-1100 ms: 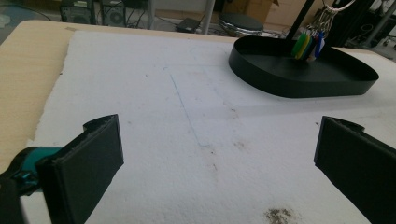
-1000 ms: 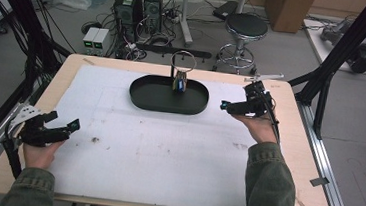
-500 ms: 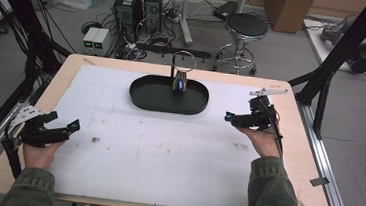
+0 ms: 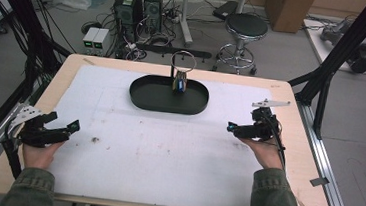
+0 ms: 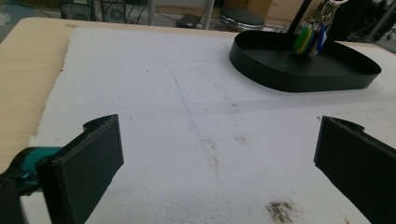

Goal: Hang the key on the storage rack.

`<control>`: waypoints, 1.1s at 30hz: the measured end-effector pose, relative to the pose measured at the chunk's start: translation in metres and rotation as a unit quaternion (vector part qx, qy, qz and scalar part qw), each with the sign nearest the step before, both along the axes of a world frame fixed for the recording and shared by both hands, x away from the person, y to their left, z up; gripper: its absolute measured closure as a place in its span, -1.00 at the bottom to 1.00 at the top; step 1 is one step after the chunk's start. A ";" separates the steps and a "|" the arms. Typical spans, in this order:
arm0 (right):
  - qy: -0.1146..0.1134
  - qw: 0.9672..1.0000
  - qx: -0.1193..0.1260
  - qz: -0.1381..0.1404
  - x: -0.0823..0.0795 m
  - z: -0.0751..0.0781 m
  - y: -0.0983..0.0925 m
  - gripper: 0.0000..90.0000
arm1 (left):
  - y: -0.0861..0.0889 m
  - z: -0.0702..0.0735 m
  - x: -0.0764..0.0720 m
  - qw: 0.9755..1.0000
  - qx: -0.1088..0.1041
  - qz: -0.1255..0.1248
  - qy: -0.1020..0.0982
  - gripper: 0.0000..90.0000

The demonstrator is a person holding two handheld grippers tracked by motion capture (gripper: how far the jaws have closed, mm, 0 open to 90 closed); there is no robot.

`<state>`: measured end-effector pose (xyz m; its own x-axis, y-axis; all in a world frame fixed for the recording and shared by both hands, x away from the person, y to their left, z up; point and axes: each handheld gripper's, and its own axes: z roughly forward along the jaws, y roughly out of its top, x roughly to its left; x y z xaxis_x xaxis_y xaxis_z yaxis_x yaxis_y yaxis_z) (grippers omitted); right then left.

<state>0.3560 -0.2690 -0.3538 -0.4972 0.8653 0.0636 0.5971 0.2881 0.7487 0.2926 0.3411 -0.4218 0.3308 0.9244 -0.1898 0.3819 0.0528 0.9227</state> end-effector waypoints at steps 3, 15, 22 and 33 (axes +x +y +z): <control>0.001 1.000 -0.004 0.000 -0.006 -0.006 -0.001 -0.99 | 0.000 0.000 0.000 1.000 0.000 0.000 0.000 -0.96; 0.009 1.000 -0.009 -0.004 -0.029 -0.031 -0.007 -0.99 | 0.000 0.000 -0.001 1.000 0.006 0.002 0.001 -0.96; 0.007 1.000 0.000 -0.012 -0.044 -0.045 -0.014 -0.99 | 0.000 -0.001 -0.002 1.000 0.008 0.004 0.001 -0.96; -0.004 0.999 0.015 -0.046 -0.064 -0.066 -0.018 -0.99 | 0.001 -0.001 -0.003 1.000 0.006 0.007 0.000 -0.96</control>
<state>0.2917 -0.2870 -0.4203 -0.4159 0.9052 0.0871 0.6142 0.2090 0.7610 0.2892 0.3424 -0.4233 0.3185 0.9311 -0.1780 0.3816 0.0459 0.9232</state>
